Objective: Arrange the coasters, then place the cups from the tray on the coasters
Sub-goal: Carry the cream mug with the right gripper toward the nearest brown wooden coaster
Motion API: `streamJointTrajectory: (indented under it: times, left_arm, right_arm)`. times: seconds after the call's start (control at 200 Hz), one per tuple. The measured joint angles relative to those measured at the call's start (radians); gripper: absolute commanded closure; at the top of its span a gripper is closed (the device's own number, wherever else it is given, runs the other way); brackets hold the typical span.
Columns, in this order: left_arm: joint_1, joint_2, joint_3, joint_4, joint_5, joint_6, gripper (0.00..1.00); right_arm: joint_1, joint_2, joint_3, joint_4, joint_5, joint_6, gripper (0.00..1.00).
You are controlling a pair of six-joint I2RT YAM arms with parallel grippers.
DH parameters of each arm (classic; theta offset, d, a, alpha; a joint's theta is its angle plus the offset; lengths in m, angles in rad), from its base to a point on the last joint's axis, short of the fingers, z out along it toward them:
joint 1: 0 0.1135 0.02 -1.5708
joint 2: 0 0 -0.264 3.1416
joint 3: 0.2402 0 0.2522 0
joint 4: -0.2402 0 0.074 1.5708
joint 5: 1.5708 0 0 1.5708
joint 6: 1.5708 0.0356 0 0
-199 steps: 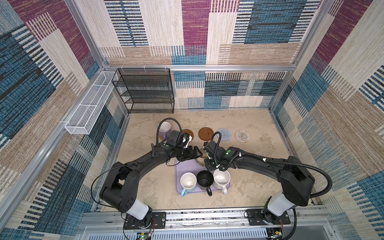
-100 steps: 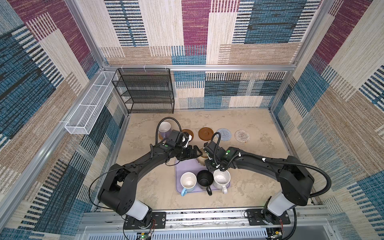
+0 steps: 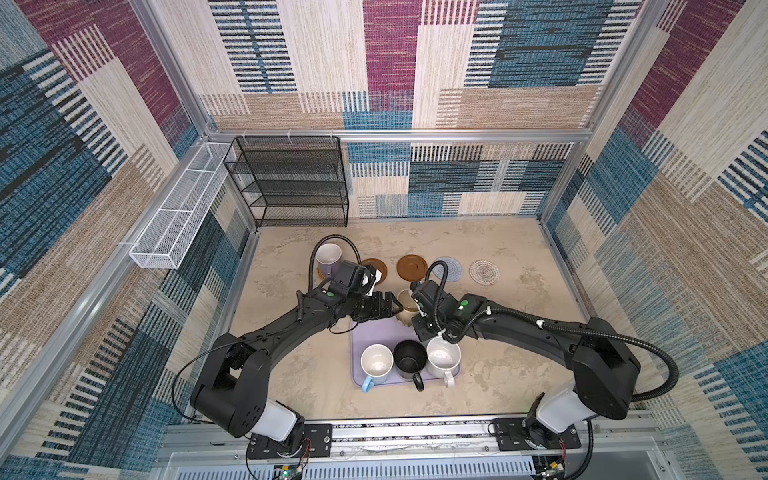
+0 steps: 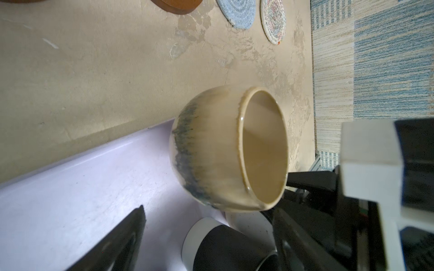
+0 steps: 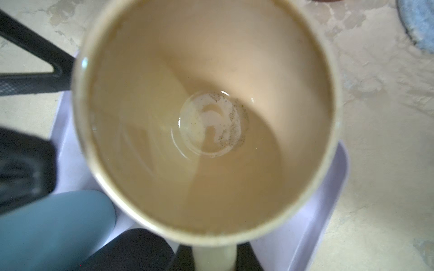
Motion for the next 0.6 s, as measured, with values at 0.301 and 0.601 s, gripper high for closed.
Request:
streamJointTrajectory:
  times: [0.301, 0.601]
  left_arm:
    - [0.007, -0.134, -0.003, 0.047, -0.057, -0.058, 0.06]
    - [0.132, -0.212, 0.022, 0.037, -0.086, -0.088, 0.0]
  right_arm:
    - [0.0, -0.032, 0.01, 0.009, 0.031, 0.0, 1.0]
    - [-0.005, 0.084, 0.228, 0.003, 0.087, 0.001, 1.0]
